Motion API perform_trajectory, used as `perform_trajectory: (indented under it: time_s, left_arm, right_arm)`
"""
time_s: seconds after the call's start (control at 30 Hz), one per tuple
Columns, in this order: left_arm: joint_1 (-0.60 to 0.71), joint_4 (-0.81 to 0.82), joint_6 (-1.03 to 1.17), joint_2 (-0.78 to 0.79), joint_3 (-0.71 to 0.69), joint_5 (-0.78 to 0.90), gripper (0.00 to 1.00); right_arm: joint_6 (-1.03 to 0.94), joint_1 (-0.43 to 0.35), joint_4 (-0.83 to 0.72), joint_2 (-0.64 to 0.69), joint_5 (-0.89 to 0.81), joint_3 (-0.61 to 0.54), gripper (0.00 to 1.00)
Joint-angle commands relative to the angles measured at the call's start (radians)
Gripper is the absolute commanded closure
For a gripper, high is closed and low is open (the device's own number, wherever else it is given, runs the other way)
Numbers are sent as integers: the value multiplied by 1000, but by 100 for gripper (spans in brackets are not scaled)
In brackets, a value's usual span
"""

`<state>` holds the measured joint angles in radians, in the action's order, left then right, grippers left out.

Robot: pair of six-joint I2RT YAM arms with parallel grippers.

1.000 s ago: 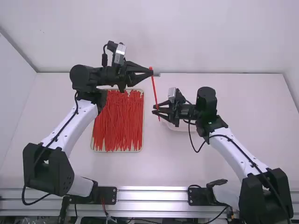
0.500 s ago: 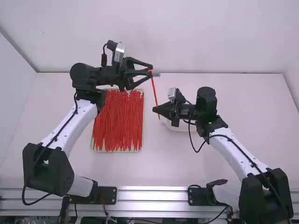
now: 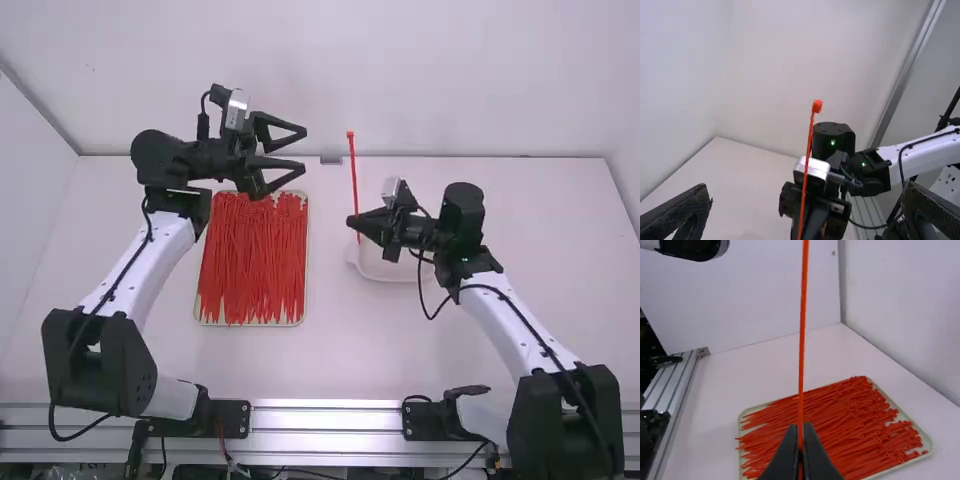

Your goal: Fasten the cable tie

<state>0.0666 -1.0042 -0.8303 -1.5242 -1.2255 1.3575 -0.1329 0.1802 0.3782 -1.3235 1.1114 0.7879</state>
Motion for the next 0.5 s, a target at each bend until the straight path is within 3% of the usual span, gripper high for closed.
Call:
perform_trajectory:
  time_s: [0.0,0.17,0.47]
  left_arm:
    - [-21,6,16,-2,-26,13,1]
    - [-29,44,91,-2,-26,-8,1]
    - [-62,399,255,-1,-92,-161,1]
  right_arm:
    - [33,-26,3,14,-39,30,100]
    - [84,-58,19,15,-137,30,100]
    - [164,-63,40,15,-286,30,100]
